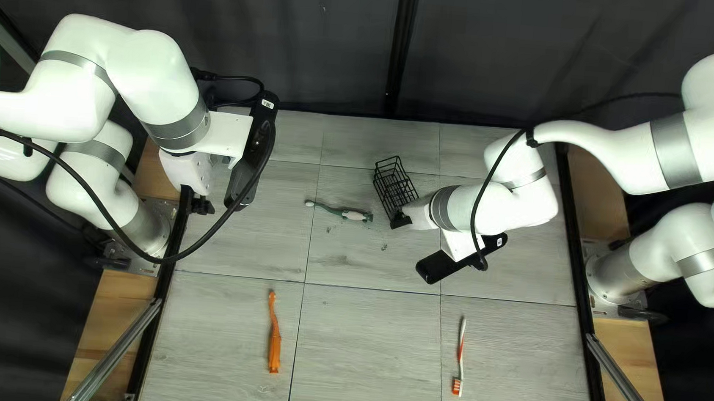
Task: Pick up toothbrushes and insert them into a toothbrush holder
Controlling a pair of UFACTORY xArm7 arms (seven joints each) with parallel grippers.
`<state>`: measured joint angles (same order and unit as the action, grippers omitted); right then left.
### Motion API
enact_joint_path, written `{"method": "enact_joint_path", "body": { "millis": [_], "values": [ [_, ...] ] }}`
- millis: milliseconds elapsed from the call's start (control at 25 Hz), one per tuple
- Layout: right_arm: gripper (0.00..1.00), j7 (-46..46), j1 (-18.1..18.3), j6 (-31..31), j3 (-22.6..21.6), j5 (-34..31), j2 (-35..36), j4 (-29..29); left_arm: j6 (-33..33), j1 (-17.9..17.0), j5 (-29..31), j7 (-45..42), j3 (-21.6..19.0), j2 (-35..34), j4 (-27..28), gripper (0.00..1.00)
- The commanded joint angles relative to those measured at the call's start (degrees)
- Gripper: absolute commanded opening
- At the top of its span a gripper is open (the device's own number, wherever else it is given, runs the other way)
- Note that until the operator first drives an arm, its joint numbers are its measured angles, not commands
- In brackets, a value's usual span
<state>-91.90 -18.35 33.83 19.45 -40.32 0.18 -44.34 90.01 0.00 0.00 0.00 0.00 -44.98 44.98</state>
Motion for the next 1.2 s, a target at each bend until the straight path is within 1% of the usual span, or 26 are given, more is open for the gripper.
{"method": "enact_joint_path", "body": {
  "millis": [40, 400, 600, 760, 800, 840, 880, 1080, 1200],
  "values": [
    [1.0, -1.8, 0.8, -2.7, 0.6, 0.2, 1.6, 0.6, 0.0, 0.0, 0.0, 0.0, 0.0, 0.0, 0.0, 1.0],
    [1.0, -4.7, 2.5, -6.1, 1.8, 0.0, 5.3, -0.5, 0.0, 0.0, 0.0, 0.0, 0.0, 0.0, 0.0, 1.0],
    [1.0, -5.4, 3.7, -9.9, 2.6, -0.3, 8.4, -0.8, 0.0, 0.0, 0.0, 0.0, 0.0, 0.0, 0.0, 1.0],
    [1.0, -5.5, 4.3, -11.6, 3.0, -0.6, 9.2, -0.5, 0.0, 0.0, 0.0, 0.0, 0.0, 0.0, 0.0, 1.0],
    [0.97, -5.5, 4.4, -11.6, 3.0, -0.4, 9.4, -0.7, 0.0, 0.0, 0.0, 0.0, 0.0, 0.0, 0.0, 1.0],
    [0.07, -5.4, 4.4, -11.5, 3.0, -0.1, 9.4, -0.9, 0.0, 0.0, 0.0, 0.0, 0.0, 0.0, 0.0, 1.0],
    [0.0, -5.6, 4.5, -11.1, 2.8, 0.4, 9.4, -1.2, 0.0, 0.0, 0.0, 0.0, 0.0, 0.0, 0.0, 1.0],
    [0.0, -5.7, 4.2, -8.7, 2.1, 3.0, 9.2, -2.6, 0.0, 0.0, 0.0, 0.0, 0.0, 0.0, 0.0, 1.0],
    [0.0, -4.5, 2.9, -3.5, 0.9, 5.8, 6.6, -3.6, 0.0, 0.0, 0.0, 0.0, 0.0, 0.0, 0.0, 1.0]
  ]
}}
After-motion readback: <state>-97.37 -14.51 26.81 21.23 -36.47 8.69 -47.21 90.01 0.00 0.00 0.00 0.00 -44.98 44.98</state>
